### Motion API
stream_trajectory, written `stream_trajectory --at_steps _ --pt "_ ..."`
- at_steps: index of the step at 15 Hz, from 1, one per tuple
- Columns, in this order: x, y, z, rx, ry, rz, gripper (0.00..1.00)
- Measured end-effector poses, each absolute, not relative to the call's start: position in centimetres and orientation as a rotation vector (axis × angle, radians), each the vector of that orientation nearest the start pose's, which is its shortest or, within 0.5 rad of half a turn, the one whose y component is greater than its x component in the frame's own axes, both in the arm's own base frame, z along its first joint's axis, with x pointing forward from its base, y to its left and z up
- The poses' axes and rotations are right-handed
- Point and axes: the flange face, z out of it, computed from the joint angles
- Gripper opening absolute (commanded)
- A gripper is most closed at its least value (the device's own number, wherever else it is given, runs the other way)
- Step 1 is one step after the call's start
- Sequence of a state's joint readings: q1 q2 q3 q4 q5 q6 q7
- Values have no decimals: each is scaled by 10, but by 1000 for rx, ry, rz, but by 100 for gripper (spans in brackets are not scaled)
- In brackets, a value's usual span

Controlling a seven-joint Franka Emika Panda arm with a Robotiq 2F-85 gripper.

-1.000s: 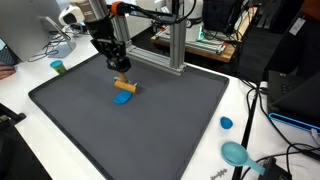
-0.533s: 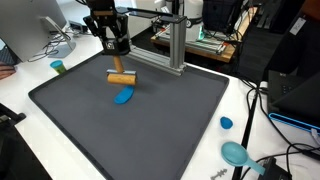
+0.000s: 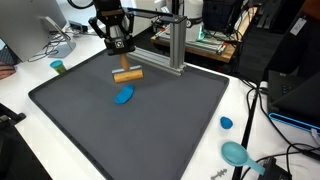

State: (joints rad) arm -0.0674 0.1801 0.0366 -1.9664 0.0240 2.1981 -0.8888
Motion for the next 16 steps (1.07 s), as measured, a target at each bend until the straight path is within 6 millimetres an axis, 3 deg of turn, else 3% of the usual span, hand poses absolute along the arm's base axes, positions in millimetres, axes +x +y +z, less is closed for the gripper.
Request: stream_trajectory --at_steps 7,8,11,12,16 --pt "604 1 392 -2640 -1769 78 22" --pt "607 1 393 -2615 -1830 124 47" --pt "622 -9 392 -2645 -1857 196 47" --pt "625 -11 390 -2647 -1857 201 22" --pt "629 -9 384 -2594 -1938 156 22"
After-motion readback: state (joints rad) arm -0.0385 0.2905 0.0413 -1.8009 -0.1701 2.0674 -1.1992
